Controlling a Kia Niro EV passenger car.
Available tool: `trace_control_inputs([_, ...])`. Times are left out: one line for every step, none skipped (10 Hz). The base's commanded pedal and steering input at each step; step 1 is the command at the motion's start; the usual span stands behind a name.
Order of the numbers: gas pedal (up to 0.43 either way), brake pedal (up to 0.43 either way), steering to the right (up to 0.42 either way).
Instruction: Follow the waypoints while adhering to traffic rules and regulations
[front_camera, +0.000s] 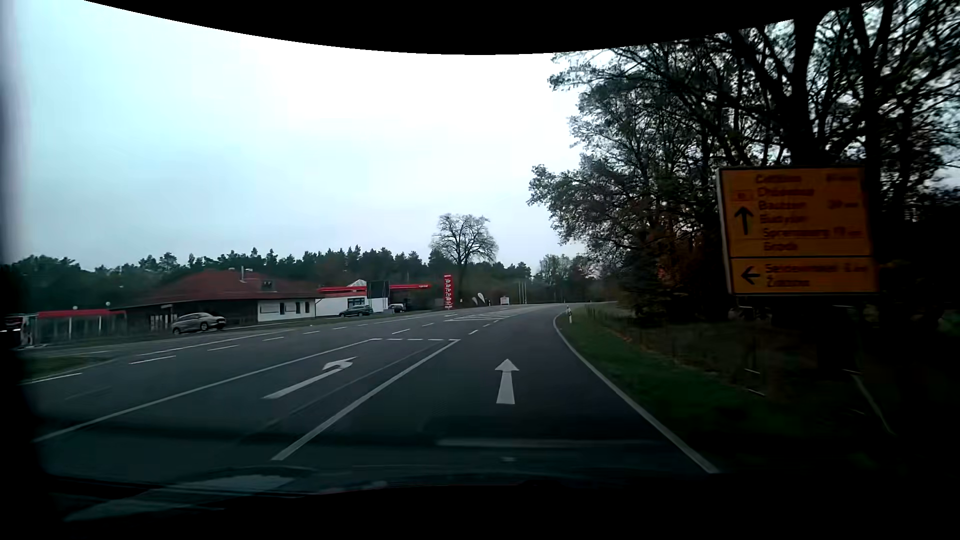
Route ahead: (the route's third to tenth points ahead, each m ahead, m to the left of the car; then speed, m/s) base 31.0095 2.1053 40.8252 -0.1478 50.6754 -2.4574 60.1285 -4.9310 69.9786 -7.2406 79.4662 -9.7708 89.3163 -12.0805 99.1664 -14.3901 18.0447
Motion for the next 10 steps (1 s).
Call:
trace_control_inputs([0.177,0.0,0.012])
trace_control_inputs([0.177,0.0,0.013])
trace_control_inputs([0.177,0.0,0.014])
trace_control_inputs([0.177,0.0,0.014])
trace_control_inputs([0.189,0.0,0.014])
trace_control_inputs([0.189,0.0,0.015])
trace_control_inputs([0.189,0.0,0.015])
trace_control_inputs([0.189,0.0,0.015])
trace_control_inputs([0.189,0.0,0.014])
trace_control_inputs([0.189,0.0,0.015])
